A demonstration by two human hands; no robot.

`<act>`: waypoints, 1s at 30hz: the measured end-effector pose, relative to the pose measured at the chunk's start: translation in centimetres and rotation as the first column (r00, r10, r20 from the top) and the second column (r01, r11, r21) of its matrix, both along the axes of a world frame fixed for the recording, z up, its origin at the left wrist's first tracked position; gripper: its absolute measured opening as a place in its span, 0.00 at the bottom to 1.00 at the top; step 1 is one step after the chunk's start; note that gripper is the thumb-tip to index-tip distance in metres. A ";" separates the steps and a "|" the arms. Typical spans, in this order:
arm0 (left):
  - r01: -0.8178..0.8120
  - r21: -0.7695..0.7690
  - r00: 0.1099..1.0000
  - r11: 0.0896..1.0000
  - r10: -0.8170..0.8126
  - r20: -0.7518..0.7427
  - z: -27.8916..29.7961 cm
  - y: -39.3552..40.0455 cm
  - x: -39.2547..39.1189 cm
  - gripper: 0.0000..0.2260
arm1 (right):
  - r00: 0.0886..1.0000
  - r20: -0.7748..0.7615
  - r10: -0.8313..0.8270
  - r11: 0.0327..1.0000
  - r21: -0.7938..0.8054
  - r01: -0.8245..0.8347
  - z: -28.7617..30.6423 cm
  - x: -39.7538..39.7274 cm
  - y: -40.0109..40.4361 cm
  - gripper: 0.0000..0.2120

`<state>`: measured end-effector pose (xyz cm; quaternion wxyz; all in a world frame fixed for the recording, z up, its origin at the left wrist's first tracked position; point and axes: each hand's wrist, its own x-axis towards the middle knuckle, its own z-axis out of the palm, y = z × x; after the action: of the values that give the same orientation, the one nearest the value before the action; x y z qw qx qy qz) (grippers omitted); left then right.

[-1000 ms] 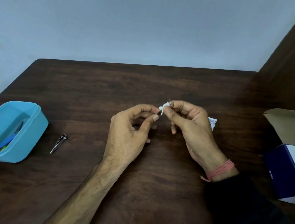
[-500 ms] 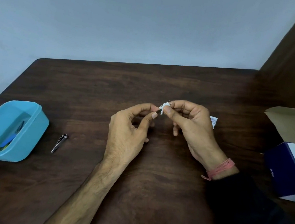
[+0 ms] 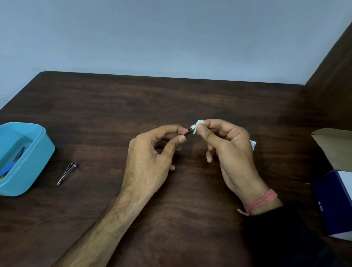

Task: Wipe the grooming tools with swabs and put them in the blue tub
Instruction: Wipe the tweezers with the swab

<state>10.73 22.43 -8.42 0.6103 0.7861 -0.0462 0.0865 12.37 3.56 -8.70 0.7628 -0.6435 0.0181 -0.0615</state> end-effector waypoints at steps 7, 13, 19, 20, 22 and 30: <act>-0.001 -0.022 1.000 1.000 0.002 0.008 0.0 -0.1 0.0 0.07 | 1.000 0.003 0.012 1.000 -0.021 -0.012 -0.1 0.1 0.0 0.05; -0.008 -0.014 1.000 1.000 0.008 0.005 -0.1 0.0 0.1 0.07 | 1.000 0.010 0.016 1.000 -0.015 -0.016 0.1 0.1 -0.1 0.04; -0.020 -0.015 1.000 1.000 0.020 0.000 -0.2 -0.1 0.2 0.06 | 0.999 0.007 0.036 0.997 -0.065 -0.036 0.0 0.0 -0.1 0.01; -0.016 -0.016 1.000 1.000 0.016 0.000 -0.2 -0.1 0.2 0.06 | 1.000 0.009 0.027 0.998 -0.060 -0.027 0.0 0.0 -0.1 0.01; -0.009 -0.016 1.000 1.000 0.009 0.000 -0.1 -0.2 0.1 0.07 | 1.000 0.009 -0.002 1.000 -0.027 0.002 0.1 0.1 -0.2 0.02; -0.051 0.016 0.999 0.999 0.051 -0.001 -0.2 0.0 0.2 0.07 | 1.000 -0.010 -0.020 0.999 0.032 0.021 0.3 0.1 -0.5 0.02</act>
<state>10.92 22.38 -8.66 0.6018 0.7918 -0.0267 0.1012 12.44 3.11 -8.41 0.7722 -0.6313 0.0292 -0.0661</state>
